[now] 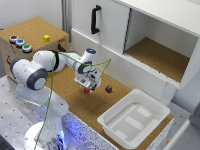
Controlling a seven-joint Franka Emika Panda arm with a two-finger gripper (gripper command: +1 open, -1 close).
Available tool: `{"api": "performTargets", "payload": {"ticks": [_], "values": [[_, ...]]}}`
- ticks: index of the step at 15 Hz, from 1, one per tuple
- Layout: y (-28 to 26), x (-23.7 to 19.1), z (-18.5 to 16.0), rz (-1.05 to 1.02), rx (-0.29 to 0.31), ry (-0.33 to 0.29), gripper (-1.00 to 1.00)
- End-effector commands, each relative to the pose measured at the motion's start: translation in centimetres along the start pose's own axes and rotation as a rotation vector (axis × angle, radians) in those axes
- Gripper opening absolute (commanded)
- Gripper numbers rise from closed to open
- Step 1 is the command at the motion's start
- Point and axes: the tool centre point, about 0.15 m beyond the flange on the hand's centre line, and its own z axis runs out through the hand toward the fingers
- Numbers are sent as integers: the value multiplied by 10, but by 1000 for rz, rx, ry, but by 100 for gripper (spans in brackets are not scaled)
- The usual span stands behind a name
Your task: Take the pink block and turn it left
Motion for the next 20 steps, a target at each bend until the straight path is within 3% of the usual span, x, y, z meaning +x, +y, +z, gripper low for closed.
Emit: {"api": "performTargets", "payload": {"ticks": [1, 9, 16, 18, 20], "values": [[5, 20, 9, 25, 43, -41, -100], [3, 33, 11, 36, -5, -87, -100], [-6, 28, 4, 75, 12, -97, -100], [-15, 23, -5, 30, 18, -106, -100], [-26, 21, -14, -129, 2, -154, -100]]}}
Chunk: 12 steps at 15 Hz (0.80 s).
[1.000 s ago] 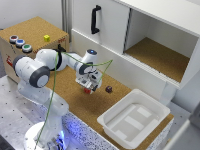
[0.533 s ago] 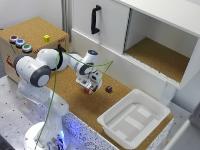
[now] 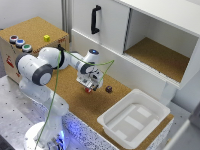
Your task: Take the pink block and turn it left
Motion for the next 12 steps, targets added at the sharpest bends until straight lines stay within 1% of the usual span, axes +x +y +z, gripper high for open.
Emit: {"api": "performTargets", "payload": {"ticks": [1, 3, 4, 5, 6, 9, 10, 12], "values": [[-25, 7, -21, -245, -19, -162, -100], [-22, 4, -31, -337, -13, -164, -100], [-23, 2, -37, -416, -40, -163, -100], [-24, 1, -38, -454, -50, -164, -100], [-27, 0, -36, -533, -87, -177, -100], [-28, 4, -21, -760, -132, -235, -100], [-26, 6, -14, -832, -146, -243, -100], [-24, 13, -7, -953, -158, -233, -100]]}}
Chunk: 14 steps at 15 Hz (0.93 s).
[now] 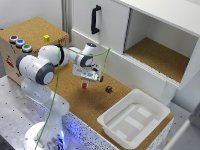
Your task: Take the pink block and turn it left
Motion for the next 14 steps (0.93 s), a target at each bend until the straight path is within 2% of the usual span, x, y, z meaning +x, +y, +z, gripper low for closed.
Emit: {"api": "performTargets", "payload": {"ticks": [1, 4, 5, 7, 8, 10, 11, 12, 14], "values": [[17, 21, 17, -297, -61, -101, -100], [24, 18, 10, -487, -72, -85, -100], [23, 17, 9, -546, -98, -81, -100], [23, 16, 12, -650, -91, -91, -100], [24, 18, 16, -668, -103, -95, -100], [28, 20, 13, -675, -100, -62, -100], [29, 19, 6, -666, -81, -42, -100], [27, 14, -3, -656, -76, -24, 100], [27, 14, -3, -656, -76, -24, 100]]}}
